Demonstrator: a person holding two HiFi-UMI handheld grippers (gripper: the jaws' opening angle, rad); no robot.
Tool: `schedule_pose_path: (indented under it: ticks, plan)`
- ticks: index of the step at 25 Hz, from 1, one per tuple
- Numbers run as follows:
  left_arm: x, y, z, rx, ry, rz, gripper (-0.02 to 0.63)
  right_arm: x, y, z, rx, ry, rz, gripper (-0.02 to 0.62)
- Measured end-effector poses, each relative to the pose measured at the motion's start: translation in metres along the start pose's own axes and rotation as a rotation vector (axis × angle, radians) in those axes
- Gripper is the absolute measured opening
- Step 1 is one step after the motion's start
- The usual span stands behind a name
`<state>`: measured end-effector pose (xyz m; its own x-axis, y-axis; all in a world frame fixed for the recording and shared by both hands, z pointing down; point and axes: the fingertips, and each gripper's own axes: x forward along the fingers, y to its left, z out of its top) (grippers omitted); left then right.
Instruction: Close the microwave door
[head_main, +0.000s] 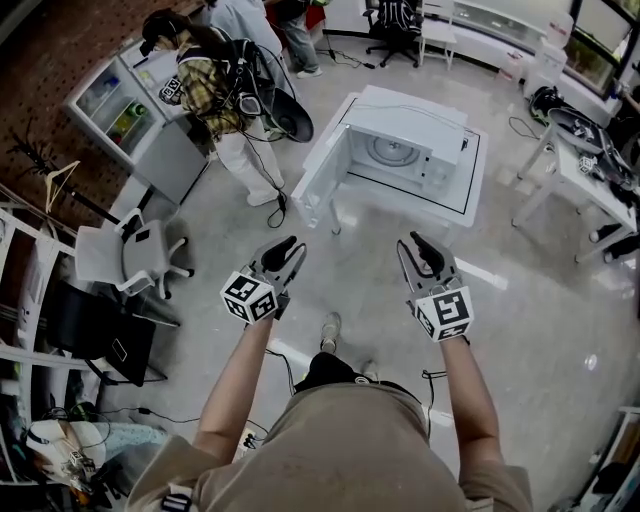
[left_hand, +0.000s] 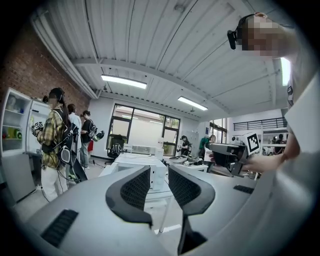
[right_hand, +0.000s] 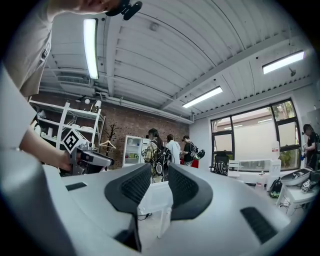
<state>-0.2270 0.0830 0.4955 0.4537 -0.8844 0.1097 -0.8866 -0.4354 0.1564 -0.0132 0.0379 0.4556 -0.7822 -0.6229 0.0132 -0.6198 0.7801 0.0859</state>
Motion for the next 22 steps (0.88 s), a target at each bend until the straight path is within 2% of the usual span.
schedule_pose_path:
  ticks: [7, 16, 22]
  plan:
    - [0.026, 0.056, -0.005, -0.006, 0.013, -0.028, 0.102, 0.043, -0.001, -0.008, 0.003, 0.03, -0.032, 0.095]
    - [0.058, 0.133, -0.026, 0.008, 0.07, -0.097, 0.103, 0.117, -0.001, -0.014, 0.003, 0.069, -0.068, 0.095]
    - [0.078, 0.18, -0.046, -0.002, 0.101, -0.145, 0.138, 0.165, 0.0, -0.025, 0.009, 0.084, -0.093, 0.095]
